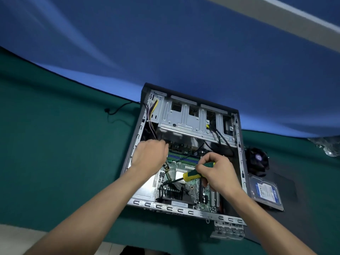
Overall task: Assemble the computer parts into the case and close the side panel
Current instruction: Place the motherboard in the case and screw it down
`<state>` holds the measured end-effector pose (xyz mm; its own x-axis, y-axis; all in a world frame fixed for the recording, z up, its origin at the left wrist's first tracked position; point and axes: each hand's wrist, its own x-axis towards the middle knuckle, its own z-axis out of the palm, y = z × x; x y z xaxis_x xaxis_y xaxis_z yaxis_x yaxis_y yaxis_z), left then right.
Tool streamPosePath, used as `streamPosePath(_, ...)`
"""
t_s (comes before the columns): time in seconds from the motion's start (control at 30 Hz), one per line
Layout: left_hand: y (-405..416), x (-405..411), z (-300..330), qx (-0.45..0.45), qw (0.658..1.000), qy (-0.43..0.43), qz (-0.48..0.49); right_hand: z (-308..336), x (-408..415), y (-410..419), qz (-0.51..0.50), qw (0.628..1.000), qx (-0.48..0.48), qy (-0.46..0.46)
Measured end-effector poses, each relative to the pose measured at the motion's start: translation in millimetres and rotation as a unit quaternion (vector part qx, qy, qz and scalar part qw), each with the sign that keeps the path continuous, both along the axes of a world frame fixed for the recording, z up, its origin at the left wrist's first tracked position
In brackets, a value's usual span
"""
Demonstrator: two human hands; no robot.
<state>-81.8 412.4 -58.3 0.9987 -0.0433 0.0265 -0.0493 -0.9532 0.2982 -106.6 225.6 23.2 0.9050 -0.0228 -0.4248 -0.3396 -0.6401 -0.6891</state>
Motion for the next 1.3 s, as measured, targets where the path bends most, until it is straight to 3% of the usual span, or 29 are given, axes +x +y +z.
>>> streamPosePath(0.3,-1.0,3.0,-4.5,0.036,0.999,0.018,0.000,-23.4,2.8,7.9,0.047,0.998,-0.021,0.045)
streamPosePath(0.97,-0.7,2.1,-5.0,0.039,0.999,0.009,0.001,-22.1,-5.4,30.7,0.163,0.984,-0.065,0.025)
streamPosePath(1.17,-1.6,1.8,-1.1,0.021,1.000,0.011,0.007,-2.6,-2.8,37.9,0.303,0.947,-0.087,0.056)
streamPosePath(1.3,-0.9,-2.0,2.8,-0.003,1.000,-0.002,0.018,1.7,-8.1,44.4,0.390,0.898,-0.204,-0.021)
